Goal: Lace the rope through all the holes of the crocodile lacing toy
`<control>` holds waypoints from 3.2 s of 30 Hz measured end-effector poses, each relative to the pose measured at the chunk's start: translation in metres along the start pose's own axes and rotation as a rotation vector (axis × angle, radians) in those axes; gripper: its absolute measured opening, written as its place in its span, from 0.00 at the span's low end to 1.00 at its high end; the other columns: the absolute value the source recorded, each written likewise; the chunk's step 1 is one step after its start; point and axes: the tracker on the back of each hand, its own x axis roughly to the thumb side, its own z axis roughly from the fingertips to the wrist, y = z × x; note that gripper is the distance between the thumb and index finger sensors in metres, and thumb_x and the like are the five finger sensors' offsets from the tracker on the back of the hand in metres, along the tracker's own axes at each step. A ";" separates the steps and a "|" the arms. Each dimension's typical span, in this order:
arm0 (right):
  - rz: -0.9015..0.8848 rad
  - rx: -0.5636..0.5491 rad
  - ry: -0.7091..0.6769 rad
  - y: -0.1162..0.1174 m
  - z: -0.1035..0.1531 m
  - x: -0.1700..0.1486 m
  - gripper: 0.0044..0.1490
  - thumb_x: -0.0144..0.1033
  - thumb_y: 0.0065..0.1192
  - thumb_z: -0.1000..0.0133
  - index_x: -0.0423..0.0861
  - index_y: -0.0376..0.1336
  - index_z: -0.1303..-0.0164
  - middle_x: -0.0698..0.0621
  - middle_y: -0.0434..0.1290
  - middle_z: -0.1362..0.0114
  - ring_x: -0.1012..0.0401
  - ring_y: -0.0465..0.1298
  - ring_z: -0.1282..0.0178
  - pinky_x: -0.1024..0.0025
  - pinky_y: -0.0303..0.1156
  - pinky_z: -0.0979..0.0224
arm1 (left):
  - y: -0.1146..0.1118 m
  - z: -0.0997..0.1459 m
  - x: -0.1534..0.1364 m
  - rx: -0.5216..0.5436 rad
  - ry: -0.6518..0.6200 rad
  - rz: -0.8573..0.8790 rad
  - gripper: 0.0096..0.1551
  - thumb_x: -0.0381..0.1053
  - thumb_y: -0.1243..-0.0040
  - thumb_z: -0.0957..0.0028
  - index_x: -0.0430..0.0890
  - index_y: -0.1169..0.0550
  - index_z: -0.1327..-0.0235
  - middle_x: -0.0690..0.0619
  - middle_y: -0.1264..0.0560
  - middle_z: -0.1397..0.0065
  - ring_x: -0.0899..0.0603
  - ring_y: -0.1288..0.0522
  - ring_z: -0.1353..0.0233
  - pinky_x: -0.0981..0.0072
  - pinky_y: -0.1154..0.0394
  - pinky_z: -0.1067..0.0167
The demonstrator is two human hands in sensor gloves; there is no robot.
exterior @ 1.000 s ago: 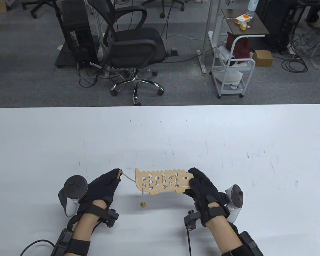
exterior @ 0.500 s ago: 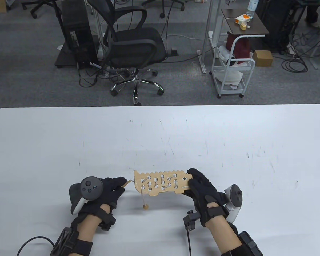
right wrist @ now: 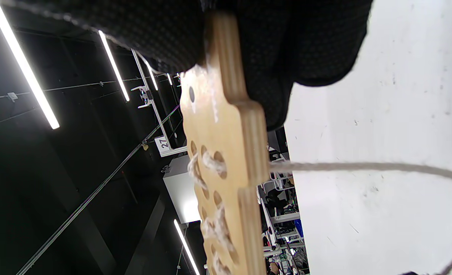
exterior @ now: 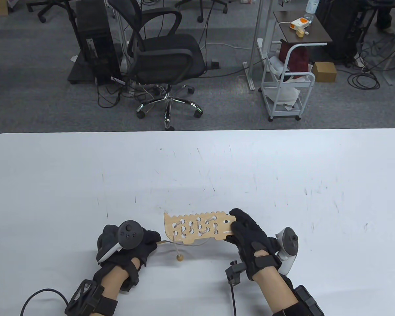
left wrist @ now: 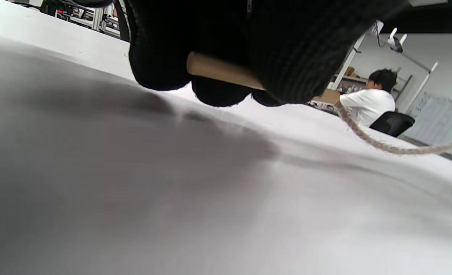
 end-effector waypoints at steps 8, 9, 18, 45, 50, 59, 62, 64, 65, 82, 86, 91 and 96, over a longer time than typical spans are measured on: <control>0.015 0.006 0.004 0.001 0.000 -0.002 0.34 0.30 0.66 0.47 0.35 0.59 0.31 0.40 0.77 0.36 0.49 0.83 0.45 0.55 0.76 0.42 | -0.004 -0.001 0.014 -0.030 -0.022 -0.170 0.23 0.53 0.25 0.58 0.60 0.14 0.47 0.55 0.17 0.42 0.42 0.23 0.35 0.35 0.44 0.25; 0.015 0.006 0.003 0.001 0.000 -0.001 0.35 0.30 0.66 0.47 0.35 0.59 0.31 0.40 0.77 0.36 0.49 0.83 0.45 0.55 0.76 0.42 | -0.004 -0.001 0.016 -0.028 -0.026 -0.188 0.23 0.53 0.25 0.58 0.60 0.13 0.47 0.55 0.17 0.42 0.42 0.23 0.35 0.35 0.44 0.25; 0.014 0.006 0.003 0.001 0.000 -0.002 0.35 0.30 0.66 0.47 0.35 0.59 0.31 0.40 0.77 0.36 0.49 0.83 0.45 0.55 0.76 0.42 | -0.007 -0.001 0.023 -0.023 -0.036 -0.258 0.22 0.54 0.24 0.59 0.61 0.14 0.50 0.56 0.17 0.43 0.43 0.22 0.35 0.36 0.43 0.25; 0.038 -0.023 0.022 -0.003 0.001 -0.004 0.34 0.30 0.66 0.47 0.35 0.59 0.31 0.40 0.77 0.36 0.49 0.83 0.45 0.55 0.76 0.42 | 0.042 0.021 -0.006 0.227 0.054 -0.022 0.39 0.66 0.38 0.53 0.67 0.32 0.24 0.56 0.41 0.14 0.36 0.52 0.13 0.31 0.62 0.24; 0.043 -0.027 0.026 -0.004 0.001 -0.004 0.34 0.30 0.66 0.47 0.35 0.59 0.31 0.40 0.77 0.36 0.49 0.83 0.45 0.55 0.76 0.42 | 0.043 0.023 -0.006 0.214 0.076 -0.018 0.42 0.68 0.39 0.53 0.70 0.39 0.22 0.57 0.50 0.12 0.35 0.60 0.13 0.30 0.66 0.25; 0.067 -0.027 0.037 -0.004 0.003 -0.007 0.34 0.30 0.66 0.47 0.35 0.59 0.31 0.40 0.77 0.36 0.49 0.83 0.45 0.55 0.76 0.42 | 0.041 0.023 -0.007 0.201 0.089 0.003 0.44 0.68 0.40 0.53 0.71 0.42 0.21 0.56 0.53 0.11 0.36 0.62 0.13 0.30 0.68 0.26; 0.069 -0.031 0.033 -0.003 0.003 -0.008 0.34 0.30 0.66 0.47 0.35 0.59 0.31 0.40 0.77 0.36 0.49 0.83 0.45 0.55 0.76 0.42 | 0.040 0.022 -0.006 0.195 0.091 -0.003 0.44 0.68 0.40 0.53 0.71 0.42 0.21 0.56 0.53 0.11 0.37 0.62 0.13 0.31 0.68 0.26; 0.064 -0.029 0.032 -0.003 0.004 -0.008 0.34 0.30 0.66 0.47 0.35 0.59 0.31 0.40 0.77 0.36 0.49 0.83 0.45 0.55 0.76 0.42 | 0.040 0.022 -0.005 0.196 0.090 -0.008 0.44 0.68 0.40 0.52 0.71 0.42 0.21 0.56 0.53 0.11 0.38 0.62 0.13 0.31 0.68 0.26; 0.060 -0.028 0.032 -0.002 0.004 -0.008 0.34 0.30 0.66 0.47 0.35 0.59 0.31 0.40 0.77 0.36 0.49 0.83 0.45 0.55 0.76 0.42 | 0.040 0.022 -0.005 0.196 0.090 -0.009 0.44 0.68 0.40 0.52 0.71 0.42 0.21 0.56 0.53 0.11 0.38 0.62 0.13 0.31 0.69 0.26; 0.123 -0.079 0.119 0.011 -0.030 -0.017 0.34 0.30 0.65 0.47 0.36 0.58 0.31 0.40 0.76 0.35 0.49 0.82 0.43 0.55 0.76 0.40 | 0.042 0.021 -0.014 0.215 0.156 0.022 0.42 0.67 0.41 0.51 0.71 0.41 0.20 0.55 0.52 0.11 0.38 0.59 0.12 0.31 0.67 0.25; 0.160 -0.090 0.131 0.013 -0.049 -0.020 0.34 0.31 0.62 0.46 0.35 0.56 0.31 0.40 0.74 0.34 0.49 0.81 0.41 0.56 0.76 0.40 | 0.043 0.022 -0.016 0.217 0.164 0.031 0.42 0.67 0.42 0.51 0.71 0.41 0.21 0.54 0.52 0.11 0.38 0.59 0.12 0.31 0.68 0.25; 0.191 -0.139 0.148 0.019 -0.069 -0.025 0.35 0.30 0.61 0.46 0.35 0.55 0.30 0.39 0.73 0.33 0.48 0.80 0.41 0.55 0.75 0.39 | 0.042 0.021 -0.016 0.208 0.166 0.042 0.42 0.67 0.42 0.51 0.72 0.41 0.21 0.54 0.52 0.11 0.38 0.59 0.12 0.31 0.68 0.25; 0.313 -0.157 0.143 0.025 -0.086 -0.026 0.36 0.29 0.61 0.46 0.33 0.54 0.30 0.37 0.72 0.33 0.48 0.80 0.40 0.57 0.76 0.38 | 0.042 0.021 -0.016 0.197 0.163 0.053 0.42 0.67 0.42 0.51 0.72 0.41 0.21 0.54 0.52 0.11 0.38 0.59 0.12 0.31 0.65 0.24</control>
